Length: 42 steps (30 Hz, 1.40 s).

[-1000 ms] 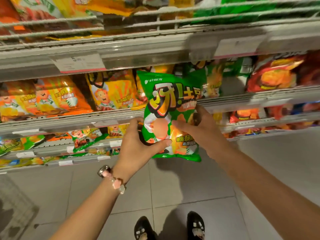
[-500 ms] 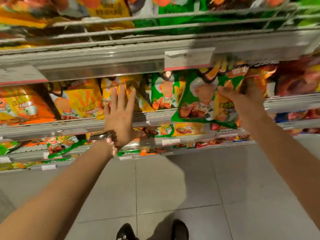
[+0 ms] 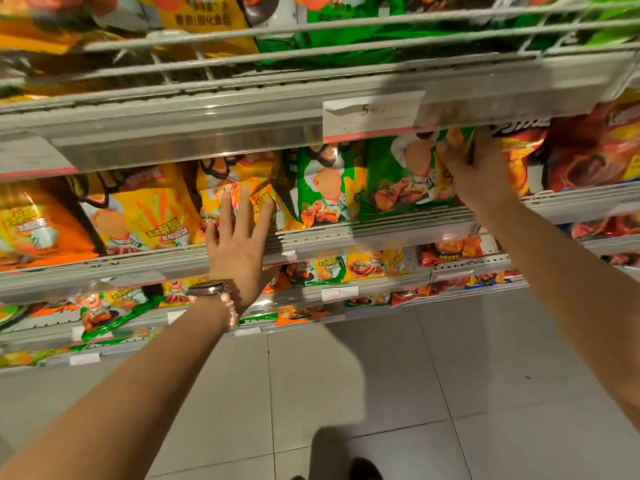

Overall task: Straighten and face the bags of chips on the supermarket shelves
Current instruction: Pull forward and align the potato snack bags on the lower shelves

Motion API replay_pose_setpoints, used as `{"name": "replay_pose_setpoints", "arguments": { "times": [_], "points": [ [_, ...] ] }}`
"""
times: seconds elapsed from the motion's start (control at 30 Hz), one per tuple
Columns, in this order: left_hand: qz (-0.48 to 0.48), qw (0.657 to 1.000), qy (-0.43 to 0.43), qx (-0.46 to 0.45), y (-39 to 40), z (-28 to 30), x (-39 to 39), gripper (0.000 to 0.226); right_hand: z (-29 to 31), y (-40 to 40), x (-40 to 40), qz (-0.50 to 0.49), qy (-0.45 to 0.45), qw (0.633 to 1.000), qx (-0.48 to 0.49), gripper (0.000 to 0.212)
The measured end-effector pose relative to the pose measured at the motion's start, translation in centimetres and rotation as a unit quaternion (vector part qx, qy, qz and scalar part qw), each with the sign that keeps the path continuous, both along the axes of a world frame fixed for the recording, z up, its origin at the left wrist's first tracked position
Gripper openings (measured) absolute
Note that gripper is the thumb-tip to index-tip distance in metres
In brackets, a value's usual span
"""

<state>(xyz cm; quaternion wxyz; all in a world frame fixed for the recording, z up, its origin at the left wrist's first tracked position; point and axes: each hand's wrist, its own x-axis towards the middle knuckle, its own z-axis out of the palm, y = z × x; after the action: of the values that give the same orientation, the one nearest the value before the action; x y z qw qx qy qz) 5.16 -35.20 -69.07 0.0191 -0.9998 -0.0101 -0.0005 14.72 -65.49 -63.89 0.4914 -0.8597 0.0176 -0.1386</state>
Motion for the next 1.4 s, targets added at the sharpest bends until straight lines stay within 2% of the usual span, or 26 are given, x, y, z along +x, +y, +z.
{"name": "replay_pose_setpoints", "arguments": {
  "times": [0.17,0.23,0.3,0.37,0.53,0.67,0.83,0.97,1.07,1.17,1.27,1.33,1.4],
  "points": [
    [-0.04,0.998,-0.045,-0.022,1.1,-1.6,0.1,0.096,-1.6,0.3,-0.7,0.011,-0.068,0.998,-0.015,0.067],
    [-0.053,0.996,-0.07,-0.026,1.3,-2.3,0.2,0.086,-3.0,1.0,-1.6,0.007,-0.103,0.988,-0.116,0.092],
    [-0.062,0.993,-0.097,-0.032,1.3,-3.0,0.3,0.08,-4.5,2.2,-2.7,0.016,-0.154,0.955,-0.254,0.103],
    [-0.071,0.988,-0.131,-0.035,1.5,-3.9,0.7,0.078,-6.0,3.3,-3.2,0.02,-0.202,0.933,-0.298,0.099],
    [-0.083,0.974,-0.21,-0.027,1.8,-6.1,1.7,0.076,-7.8,3.9,-1.8,0.014,-0.204,0.942,-0.267,0.093],
    [-0.113,0.954,-0.277,-0.022,2.3,-7.1,2.3,0.077,-9.5,3.8,-1.1,-0.001,-0.283,0.931,-0.232,0.088],
    [-0.129,0.934,-0.333,0.007,2.9,-8.0,2.9,0.08,-11.5,4.8,-0.4,-0.063,-0.384,0.895,-0.217,0.077],
    [-0.115,0.942,-0.316,0.003,2.2,-7.4,2.4,0.084,-12.0,4.7,-1.3,-0.038,-0.374,0.901,-0.216,0.071],
    [-0.102,0.939,-0.329,-0.001,1.7,-7.5,1.5,0.08,-13.2,4.5,-3.2,-0.006,-0.378,0.912,-0.158,0.064],
    [-0.134,0.908,-0.397,0.008,0.8,-10.2,-0.5,0.08,-17.3,4.4,-5.6,-0.008,-0.41,0.902,-0.132,0.053],
    [-0.203,0.854,-0.478,0.031,-0.7,-15.2,-2.6,0.073,-22.1,4.1,-6.7,0.02,-0.421,0.893,-0.154,0.039],
    [-0.242,0.841,-0.484,0.027,-1.9,-18.6,-3.4,0.067,-24.6,3.8,-6.8,0.05,-0.38,0.907,-0.173,0.026],
    [-0.28,0.855,-0.437,0.015,-2.9,-20.8,-3.6,0.071,-25.7,3.4,-6.5,0.059,-0.302,0.934,-0.18,0.021]
  ]
}}
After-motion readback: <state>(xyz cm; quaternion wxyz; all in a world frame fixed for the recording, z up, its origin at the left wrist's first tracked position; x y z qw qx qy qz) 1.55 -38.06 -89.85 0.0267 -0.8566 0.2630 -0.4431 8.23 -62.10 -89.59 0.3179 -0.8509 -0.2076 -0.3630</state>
